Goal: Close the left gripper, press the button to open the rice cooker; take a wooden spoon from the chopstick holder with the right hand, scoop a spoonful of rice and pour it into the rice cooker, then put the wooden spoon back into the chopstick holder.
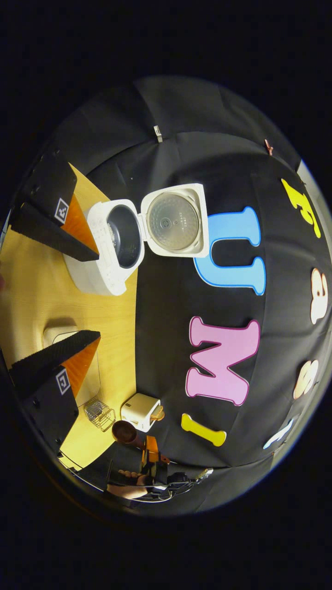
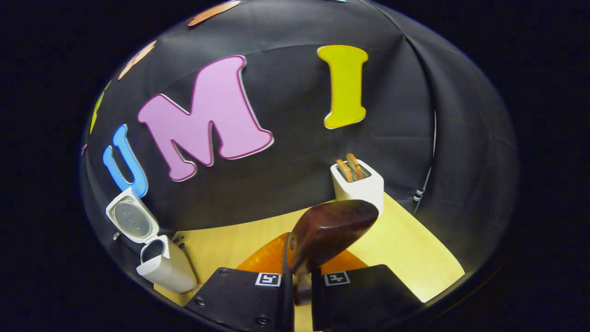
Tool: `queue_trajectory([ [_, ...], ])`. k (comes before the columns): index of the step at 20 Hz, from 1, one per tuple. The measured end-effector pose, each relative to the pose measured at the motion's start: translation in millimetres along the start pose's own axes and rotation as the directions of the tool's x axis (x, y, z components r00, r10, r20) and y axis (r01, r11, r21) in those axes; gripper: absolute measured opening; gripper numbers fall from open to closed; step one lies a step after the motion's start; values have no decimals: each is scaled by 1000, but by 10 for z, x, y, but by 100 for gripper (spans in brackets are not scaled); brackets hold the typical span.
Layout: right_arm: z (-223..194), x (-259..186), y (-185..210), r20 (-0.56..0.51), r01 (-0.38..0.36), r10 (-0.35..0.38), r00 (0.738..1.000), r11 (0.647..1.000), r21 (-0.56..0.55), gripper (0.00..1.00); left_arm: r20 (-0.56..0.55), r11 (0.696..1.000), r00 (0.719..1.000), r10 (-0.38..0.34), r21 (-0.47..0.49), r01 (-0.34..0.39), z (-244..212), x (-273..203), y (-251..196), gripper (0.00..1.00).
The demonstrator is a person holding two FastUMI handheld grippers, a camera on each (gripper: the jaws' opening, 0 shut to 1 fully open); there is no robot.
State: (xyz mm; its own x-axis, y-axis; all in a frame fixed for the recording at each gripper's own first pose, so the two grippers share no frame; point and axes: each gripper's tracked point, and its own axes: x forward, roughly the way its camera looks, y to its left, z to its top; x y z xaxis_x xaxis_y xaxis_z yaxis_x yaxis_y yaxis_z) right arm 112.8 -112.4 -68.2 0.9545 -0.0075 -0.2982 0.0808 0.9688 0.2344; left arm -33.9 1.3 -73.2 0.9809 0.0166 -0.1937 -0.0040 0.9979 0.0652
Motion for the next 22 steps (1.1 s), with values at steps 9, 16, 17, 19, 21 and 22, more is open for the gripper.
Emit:
queue_trajectory([
  [9, -757, -294, 1187, -49, -102, 97, 994, 990, -97, 19, 25, 1000, 999, -29, -4, 30, -148, -225, 686, 98],
  [16, -1714, -78, 1156, -127, -38, 6, 992, 966, -255, 19, -37, 998, 998, -58, -17, 57, -478, -227, 919, 99],
  [17, -1814, -55, 1112, -135, -26, -11, 991, 964, -264, 19, -40, 998, 997, -59, -18, 58, -494, -226, 936, 99],
  [19, -2001, -25, 1069, -166, -14, -31, 986, 965, -263, 19, -32, 998, 998, -57, -16, 57, -481, -232, 964, 99],
  [21, -2100, -55, 1118, -192, -27, -17, 981, 974, -225, 19, -30, 998, 998, -57, -16, 57, -491, -247, 980, 98],
  [22, -2099, -71, 1131, -196, -25, -18, 980, 976, -216, 19, -33, 998, 998, -56, -17, 56, -501, -256, 989, 99],
])
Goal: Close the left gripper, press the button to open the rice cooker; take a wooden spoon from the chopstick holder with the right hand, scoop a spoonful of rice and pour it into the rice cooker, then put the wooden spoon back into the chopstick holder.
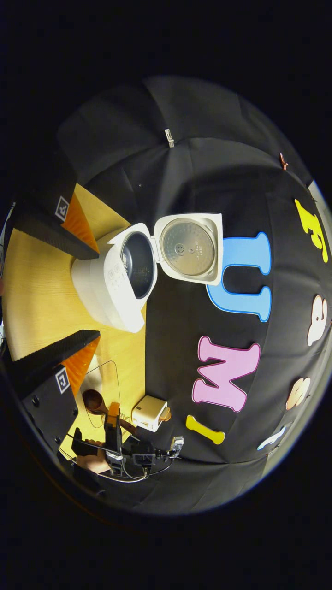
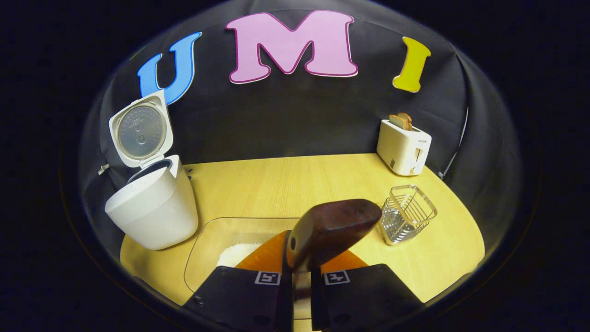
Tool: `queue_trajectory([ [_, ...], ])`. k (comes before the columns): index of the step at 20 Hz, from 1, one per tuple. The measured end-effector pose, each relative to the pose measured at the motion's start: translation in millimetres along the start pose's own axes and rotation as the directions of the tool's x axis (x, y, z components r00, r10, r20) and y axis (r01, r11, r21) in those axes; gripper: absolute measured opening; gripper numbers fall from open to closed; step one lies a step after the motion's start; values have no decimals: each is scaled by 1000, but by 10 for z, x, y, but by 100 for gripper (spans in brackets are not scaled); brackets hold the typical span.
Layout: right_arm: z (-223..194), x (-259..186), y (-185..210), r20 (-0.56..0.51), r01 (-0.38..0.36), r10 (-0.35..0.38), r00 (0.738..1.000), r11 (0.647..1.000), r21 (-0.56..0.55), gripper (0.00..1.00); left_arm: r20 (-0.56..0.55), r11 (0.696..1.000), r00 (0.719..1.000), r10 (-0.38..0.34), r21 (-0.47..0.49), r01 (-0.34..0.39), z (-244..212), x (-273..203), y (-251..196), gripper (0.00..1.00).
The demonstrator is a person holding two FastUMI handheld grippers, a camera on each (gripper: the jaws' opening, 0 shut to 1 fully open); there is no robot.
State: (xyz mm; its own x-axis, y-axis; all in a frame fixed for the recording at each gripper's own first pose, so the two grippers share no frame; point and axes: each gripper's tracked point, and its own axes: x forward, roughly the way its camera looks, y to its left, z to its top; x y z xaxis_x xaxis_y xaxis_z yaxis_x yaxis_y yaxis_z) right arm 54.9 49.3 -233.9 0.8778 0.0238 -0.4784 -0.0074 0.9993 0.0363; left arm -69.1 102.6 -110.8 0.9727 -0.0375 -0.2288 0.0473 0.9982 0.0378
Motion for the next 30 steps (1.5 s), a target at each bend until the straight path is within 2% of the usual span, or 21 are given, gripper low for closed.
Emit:
queue_trajectory([
  [3, -98, -48, 80, -37, -10, 11, 999, 999, 44, 19, 3, 1000, 1000, 7, -14, -7, -8, -12, 30, 98],
  [6, -247, -98, 192, -104, -12, 29, 994, 987, 160, 19, -1, 999, 1000, 16, -46, -16, -23, -18, 84, 99],
  [7, -273, -109, 232, -118, -14, 36, 992, 983, 185, 8, 0, 998, 1000, 19, -57, -19, -17, -17, 107, 99],
  [11, -317, -140, 424, -155, -39, 73, 985, 976, 215, 8, -1, 997, 1000, 30, -71, -30, -14, -5, 216, 99],
  [17, -312, -147, 777, -204, -63, 135, 970, 943, 326, 8, -4, 996, 999, 34, -83, -34, 0, 1, 300, 96],
  [23, -307, -157, 808, -240, -52, 160, 957, 914, 403, 7, 2, 996, 999, 45, -80, -44, 56, -8, 364, 96],
  [26, -288, -143, 669, -251, -18, 174, 952, 852, 522, 8, 4, 996, 999, 48, -72, -48, 66, -22, 390, 96],
  [30, -198, -151, 466, -244, 26, 195, 950, 727, 686, 8, -10, 996, 999, 52, -68, -52, 25, -16, 416, 96],
])
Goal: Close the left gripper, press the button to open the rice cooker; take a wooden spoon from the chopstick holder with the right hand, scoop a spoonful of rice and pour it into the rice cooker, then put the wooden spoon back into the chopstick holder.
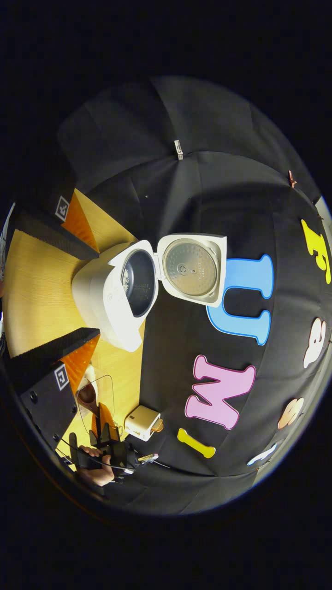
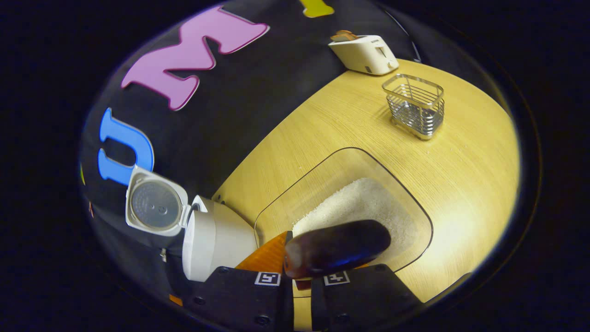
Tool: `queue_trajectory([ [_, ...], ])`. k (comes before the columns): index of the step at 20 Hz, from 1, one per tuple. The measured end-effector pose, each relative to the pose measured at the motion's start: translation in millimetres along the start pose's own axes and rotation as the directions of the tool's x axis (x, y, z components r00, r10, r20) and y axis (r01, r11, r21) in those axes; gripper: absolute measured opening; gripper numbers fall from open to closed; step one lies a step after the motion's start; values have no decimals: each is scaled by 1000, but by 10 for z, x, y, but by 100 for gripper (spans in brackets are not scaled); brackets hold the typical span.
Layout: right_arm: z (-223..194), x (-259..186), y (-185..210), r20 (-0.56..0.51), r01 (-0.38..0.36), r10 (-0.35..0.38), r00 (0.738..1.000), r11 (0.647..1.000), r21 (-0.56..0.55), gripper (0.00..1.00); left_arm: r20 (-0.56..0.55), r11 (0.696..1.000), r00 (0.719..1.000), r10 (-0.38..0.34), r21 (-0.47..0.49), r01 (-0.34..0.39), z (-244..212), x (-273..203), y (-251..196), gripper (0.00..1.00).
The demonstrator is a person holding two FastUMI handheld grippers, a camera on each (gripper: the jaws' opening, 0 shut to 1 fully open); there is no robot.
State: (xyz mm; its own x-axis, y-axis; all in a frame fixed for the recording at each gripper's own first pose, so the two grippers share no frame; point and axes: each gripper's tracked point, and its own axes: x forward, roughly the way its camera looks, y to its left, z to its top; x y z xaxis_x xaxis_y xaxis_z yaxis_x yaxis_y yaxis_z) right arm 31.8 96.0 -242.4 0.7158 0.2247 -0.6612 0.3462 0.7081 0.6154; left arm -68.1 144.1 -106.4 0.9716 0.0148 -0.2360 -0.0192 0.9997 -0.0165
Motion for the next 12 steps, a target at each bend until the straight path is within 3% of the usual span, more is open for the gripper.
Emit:
queue_trajectory([
  [5, 327, -120, 14, 48, -14, 12, 999, 999, 49, 7, -3, 1000, 1000, -5, 6, 5, 6, 48, -7, 96],
  [6, 389, -150, 45, 53, -27, 23, 998, 997, 75, 7, -3, 1000, 1000, -7, 8, 7, 22, 59, -13, 92],
  [7, 446, -197, 86, 58, -41, 36, 998, 994, 103, 7, -2, 1000, 1000, -11, 10, 11, 22, 76, -23, 96],
  [12, 617, -409, 416, 57, -112, 105, 993, 981, 156, 7, -12, 1000, 1000, -18, 13, 18, 10, 117, -39, 96],
])
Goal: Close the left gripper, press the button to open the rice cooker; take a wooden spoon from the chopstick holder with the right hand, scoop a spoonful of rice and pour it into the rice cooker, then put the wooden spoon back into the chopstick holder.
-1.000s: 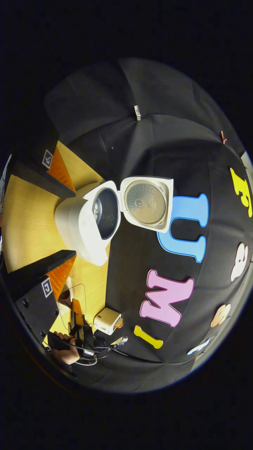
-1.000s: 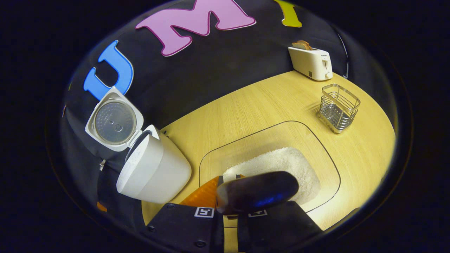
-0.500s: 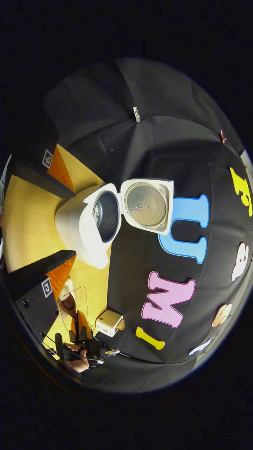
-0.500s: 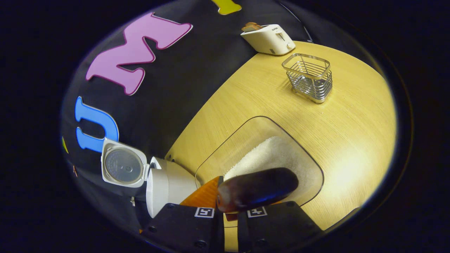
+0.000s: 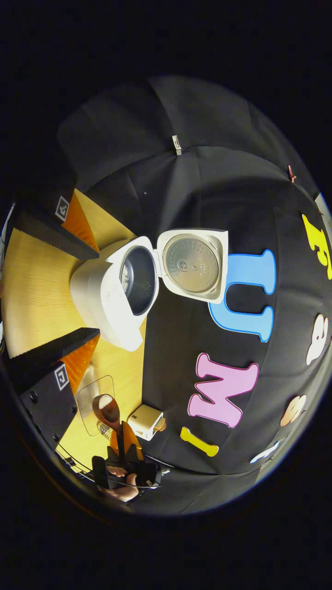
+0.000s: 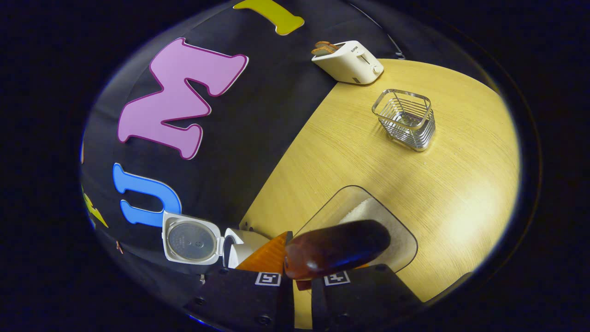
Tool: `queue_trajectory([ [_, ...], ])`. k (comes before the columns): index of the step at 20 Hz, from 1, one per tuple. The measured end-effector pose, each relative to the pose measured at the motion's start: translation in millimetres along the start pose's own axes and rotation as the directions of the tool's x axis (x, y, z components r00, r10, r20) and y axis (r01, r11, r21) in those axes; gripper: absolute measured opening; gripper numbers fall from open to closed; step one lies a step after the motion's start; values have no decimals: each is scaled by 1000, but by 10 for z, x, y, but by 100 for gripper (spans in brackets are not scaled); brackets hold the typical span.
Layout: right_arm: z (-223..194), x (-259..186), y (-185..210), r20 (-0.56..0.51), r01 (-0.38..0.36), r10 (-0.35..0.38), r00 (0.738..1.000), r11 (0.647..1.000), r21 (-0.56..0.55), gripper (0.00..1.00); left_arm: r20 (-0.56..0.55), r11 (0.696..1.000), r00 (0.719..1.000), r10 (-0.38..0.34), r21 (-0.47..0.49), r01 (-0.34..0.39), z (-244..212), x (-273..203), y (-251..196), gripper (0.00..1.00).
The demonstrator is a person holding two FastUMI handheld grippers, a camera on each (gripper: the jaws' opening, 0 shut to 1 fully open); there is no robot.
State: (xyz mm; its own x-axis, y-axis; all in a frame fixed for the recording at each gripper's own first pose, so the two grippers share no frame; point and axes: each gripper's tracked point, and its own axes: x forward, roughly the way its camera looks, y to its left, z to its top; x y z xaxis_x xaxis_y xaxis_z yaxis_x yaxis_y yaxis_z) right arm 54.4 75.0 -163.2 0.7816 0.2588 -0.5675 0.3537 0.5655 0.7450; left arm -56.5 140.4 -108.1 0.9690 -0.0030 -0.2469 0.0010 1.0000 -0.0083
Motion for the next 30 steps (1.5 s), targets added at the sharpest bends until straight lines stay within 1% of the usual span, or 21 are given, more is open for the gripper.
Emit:
queue_trajectory([
  [3, -12, -61, 254, -33, -40, 42, 999, 997, 71, 7, -2, 1000, 1000, -2, -15, 2, -10, 28, 40, 96],
  [8, -36, -89, 648, -70, -83, 90, 993, 991, 102, 7, -5, 998, 1000, 16, -63, -16, -43, 45, 212, 96],
  [12, -146, -28, 968, -92, -102, 106, 990, 993, 52, 7, -5, 996, 999, 42, -84, -42, -67, 22, 411, 96],
  [19, -485, 265, 1636, -156, -155, 156, 975, 988, 19, 7, -8, 989, 996, 87, -116, -88, -95, -79, 746, 96],
  [20, -522, 323, 1756, -165, -163, 164, 973, 986, 15, 7, -6, 989, 996, 92, -113, -92, -83, -89, 789, 96],
  [21, -557, 372, 1855, -169, -172, 170, 971, 985, 6, 7, -2, 990, 995, 97, -106, -97, -71, -97, 838, 92],
  [22, -599, 424, 1960, -173, -179, 176, 969, 984, -6, 7, -1, 990, 995, 103, -101, -102, -70, -99, 892, 96],
  [23, -616, 496, 2061, -176, -186, 180, 968, 982, -16, 7, -2, 989, 994, 105, -102, -105, -75, -76, 935, 92],
  [25, -679, 629, 2245, -186, -201, 191, 964, 979, -31, 7, -8, 988, 994, 109, -111, -109, -72, -25, 1019, 92],
  [26, -715, 719, 2326, -192, -206, 195, 962, 978, -40, 7, -12, 987, 994, 113, -116, -113, -72, -4, 1065, 96],
  [27, -774, 793, 2389, -197, -208, 194, 961, 977, -53, 7, -15, 986, 993, 118, -121, -119, -87, 20, 1110, 92],
  [28, -823, 879, 2437, -205, -207, 188, 960, 976, -72, 7, -18, 984, 992, 123, -126, -125, -92, 43, 1146, 96],
  [30, -956, 1063, 2542, -211, -210, 181, 961, 969, -126, 7, -25, 982, 991, 132, -134, -134, -110, 91, 1228, 96],
])
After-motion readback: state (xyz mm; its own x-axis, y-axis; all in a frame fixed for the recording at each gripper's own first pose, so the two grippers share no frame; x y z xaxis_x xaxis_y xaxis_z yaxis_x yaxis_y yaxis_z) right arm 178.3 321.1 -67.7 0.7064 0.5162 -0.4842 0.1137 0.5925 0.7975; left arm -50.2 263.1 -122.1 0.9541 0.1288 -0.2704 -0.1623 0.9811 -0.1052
